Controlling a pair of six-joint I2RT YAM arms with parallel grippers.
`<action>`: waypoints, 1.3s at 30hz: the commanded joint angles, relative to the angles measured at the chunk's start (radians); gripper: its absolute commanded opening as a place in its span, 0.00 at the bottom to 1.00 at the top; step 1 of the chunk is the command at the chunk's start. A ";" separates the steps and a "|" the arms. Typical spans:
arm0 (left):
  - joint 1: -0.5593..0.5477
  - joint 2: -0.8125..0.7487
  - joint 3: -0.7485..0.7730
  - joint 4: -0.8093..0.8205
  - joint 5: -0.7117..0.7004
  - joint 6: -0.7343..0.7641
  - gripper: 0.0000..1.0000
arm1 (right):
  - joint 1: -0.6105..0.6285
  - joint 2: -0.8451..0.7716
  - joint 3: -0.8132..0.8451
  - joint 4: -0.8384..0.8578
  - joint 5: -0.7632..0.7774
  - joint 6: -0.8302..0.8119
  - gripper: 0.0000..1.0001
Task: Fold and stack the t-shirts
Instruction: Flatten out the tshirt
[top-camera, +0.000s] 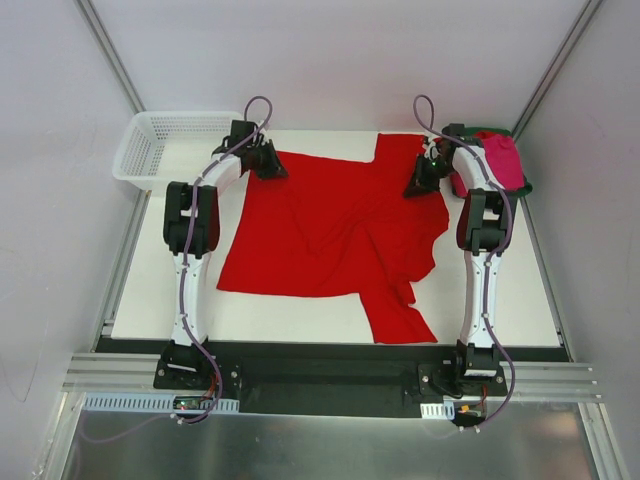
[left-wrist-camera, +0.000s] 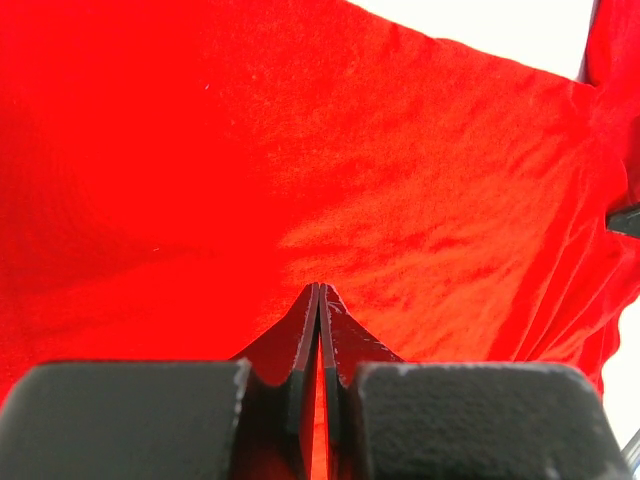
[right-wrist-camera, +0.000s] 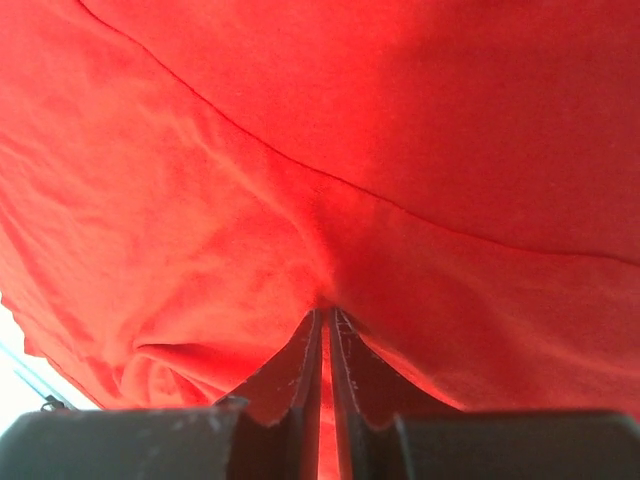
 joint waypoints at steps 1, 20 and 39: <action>0.013 0.024 0.038 -0.011 0.022 -0.020 0.00 | 0.003 -0.028 0.024 -0.003 0.120 0.031 0.11; 0.029 0.076 0.104 -0.011 0.035 -0.037 0.00 | -0.023 0.007 0.129 0.043 0.299 0.144 0.13; -0.022 -0.304 -0.273 0.173 0.094 0.051 0.00 | 0.095 -0.595 -0.468 0.387 0.225 0.065 0.31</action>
